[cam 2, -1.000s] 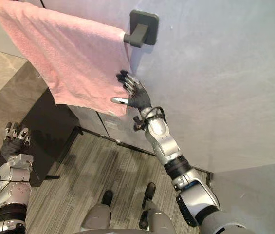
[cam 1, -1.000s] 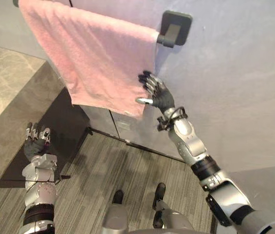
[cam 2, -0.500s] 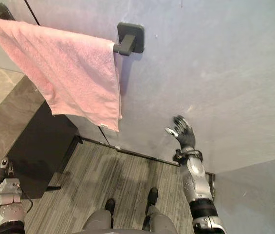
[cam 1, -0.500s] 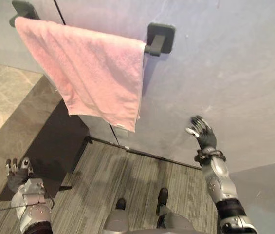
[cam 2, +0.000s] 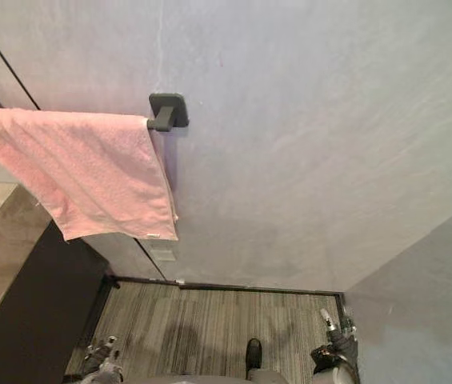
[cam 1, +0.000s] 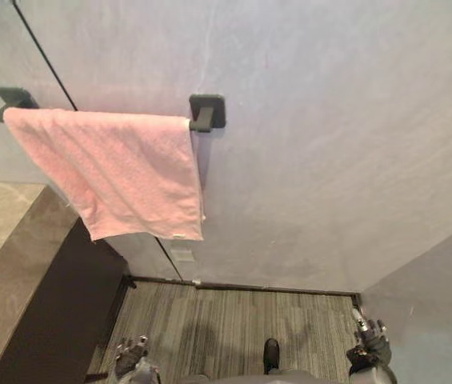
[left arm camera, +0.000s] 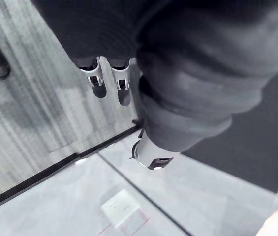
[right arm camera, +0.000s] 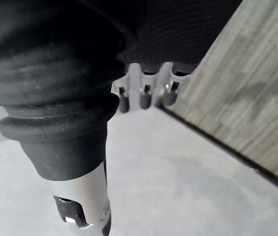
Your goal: Organize washtable
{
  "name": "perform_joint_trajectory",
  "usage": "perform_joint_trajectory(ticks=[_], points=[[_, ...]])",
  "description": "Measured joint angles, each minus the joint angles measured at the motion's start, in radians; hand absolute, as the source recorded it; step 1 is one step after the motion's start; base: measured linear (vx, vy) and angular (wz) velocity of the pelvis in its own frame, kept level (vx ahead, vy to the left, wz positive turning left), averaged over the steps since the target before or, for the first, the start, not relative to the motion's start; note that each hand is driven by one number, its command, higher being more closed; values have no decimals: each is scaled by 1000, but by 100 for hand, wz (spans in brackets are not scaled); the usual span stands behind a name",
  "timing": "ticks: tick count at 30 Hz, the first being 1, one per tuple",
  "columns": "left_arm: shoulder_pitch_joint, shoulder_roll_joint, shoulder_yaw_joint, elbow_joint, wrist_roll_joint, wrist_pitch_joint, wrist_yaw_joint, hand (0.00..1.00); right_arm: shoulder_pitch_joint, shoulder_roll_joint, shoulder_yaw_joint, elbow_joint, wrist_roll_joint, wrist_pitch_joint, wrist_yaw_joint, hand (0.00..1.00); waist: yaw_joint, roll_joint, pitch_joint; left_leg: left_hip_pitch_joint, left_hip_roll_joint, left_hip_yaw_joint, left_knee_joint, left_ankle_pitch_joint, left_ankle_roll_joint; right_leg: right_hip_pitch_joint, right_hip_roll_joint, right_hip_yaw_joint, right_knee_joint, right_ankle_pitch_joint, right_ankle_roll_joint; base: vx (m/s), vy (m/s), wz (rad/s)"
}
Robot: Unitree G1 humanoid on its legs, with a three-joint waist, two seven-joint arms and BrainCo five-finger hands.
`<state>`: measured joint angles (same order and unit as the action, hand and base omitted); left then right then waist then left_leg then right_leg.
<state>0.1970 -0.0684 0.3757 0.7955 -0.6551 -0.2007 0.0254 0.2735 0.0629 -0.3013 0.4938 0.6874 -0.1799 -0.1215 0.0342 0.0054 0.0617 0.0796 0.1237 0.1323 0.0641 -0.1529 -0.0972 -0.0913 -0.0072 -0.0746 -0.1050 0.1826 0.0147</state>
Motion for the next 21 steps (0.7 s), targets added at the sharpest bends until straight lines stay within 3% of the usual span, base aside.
perform_joint_trajectory(ticks=[6,10,11,13,14,15,16,18,19,20,21], points=[[-11,3,-178,43,50,1,0,0,-16,-7,118,46,10,-9,38,0,-7,-3,1,38,1,65,-28,-1,-2,-7,13,54,0,1,1,29,31,-29],[-5,29,-245,37,82,-1,-1,0,-58,-3,211,71,-12,-9,57,0,-20,-12,6,21,1,127,-1,-21,1,-42,22,111,5,20,27,39,50,-46],[-12,45,-273,20,83,0,0,0,-65,-1,234,73,-7,-9,61,0,-21,-17,9,-18,10,129,52,-38,5,-58,23,116,6,40,41,20,42,-14],[-25,56,-290,-20,84,2,2,0,-84,-4,263,73,16,-9,63,0,-15,-17,14,-88,40,146,119,-36,20,-95,32,145,9,88,109,-33,54,1],[-36,56,-289,-52,85,-2,2,0,-108,-10,274,72,34,-8,67,0,-16,3,29,-117,71,141,141,-34,23,-147,43,137,143,13,89,13,113,61],[-53,70,-301,-76,86,-1,3,0,-115,-13,304,73,60,-9,84,0,-19,-5,37,-129,72,92,162,-30,21,-195,-14,102,489,-222,36,35,64,91],[-49,82,-301,-91,86,-1,3,0,-106,-13,318,80,61,-9,91,0,-20,-14,35,-145,65,60,195,-31,21,-189,-45,115,564,-276,57,55,-17,106],[-48,114,-285,-101,87,-1,5,0,-111,-11,372,78,57,-8,124,0,-20,-41,13,-203,56,-5,277,-31,22,-183,-37,130,589,-298,84,-27,-159,94],[-46,112,-283,-101,86,-2,6,0,-123,-21,391,75,52,-9,129,0,-13,-21,-1,-237,74,-24,275,-20,31,-131,-16,140,485,-291,100,-7,-250,104],[-43,111,-286,-105,86,-5,12,0,-149,-42,409,66,40,-9,145,0,1,-33,1,-246,65,-49,268,-5,14,-116,-57,188,591,-407,86,6,-210,73],[-48,115,-287,-106,85,-3,16,0,-156,-44,420,67,35,-8,148,0,0,-45,5,-257,47,-56,275,-4,12,-94,-82,188,571,-435,100,6,-229,78]])
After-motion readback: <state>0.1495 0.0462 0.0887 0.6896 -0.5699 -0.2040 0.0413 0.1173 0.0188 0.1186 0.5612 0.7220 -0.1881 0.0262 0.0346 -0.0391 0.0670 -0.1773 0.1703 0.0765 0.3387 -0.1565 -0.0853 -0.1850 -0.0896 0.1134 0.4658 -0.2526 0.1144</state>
